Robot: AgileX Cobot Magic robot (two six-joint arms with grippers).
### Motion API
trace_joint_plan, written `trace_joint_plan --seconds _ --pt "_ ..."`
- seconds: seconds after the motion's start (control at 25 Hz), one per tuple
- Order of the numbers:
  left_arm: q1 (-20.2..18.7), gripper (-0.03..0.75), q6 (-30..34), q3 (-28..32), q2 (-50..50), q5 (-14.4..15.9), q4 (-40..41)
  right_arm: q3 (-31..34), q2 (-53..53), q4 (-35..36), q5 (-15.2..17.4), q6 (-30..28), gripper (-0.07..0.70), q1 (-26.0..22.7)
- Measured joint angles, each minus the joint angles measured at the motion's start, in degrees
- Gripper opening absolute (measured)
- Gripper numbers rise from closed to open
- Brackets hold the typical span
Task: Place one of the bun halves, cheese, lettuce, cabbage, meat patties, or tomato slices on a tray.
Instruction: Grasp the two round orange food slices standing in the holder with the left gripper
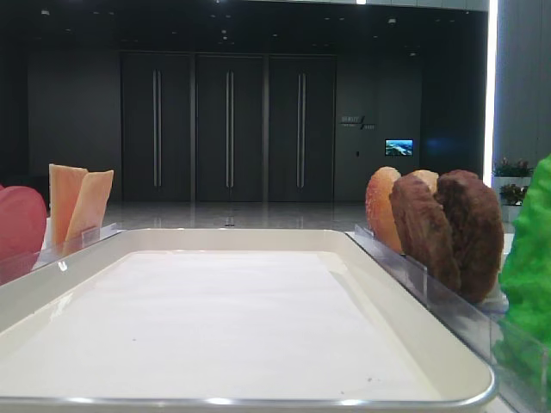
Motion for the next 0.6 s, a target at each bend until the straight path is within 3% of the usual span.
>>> trace_joint_plan --seconds 0.6 --pt "0.0 0.692 0.0 0.0 0.0 0.0 0.1 0.0 0.0 0.0 0.0 0.0 0.429 0.0"
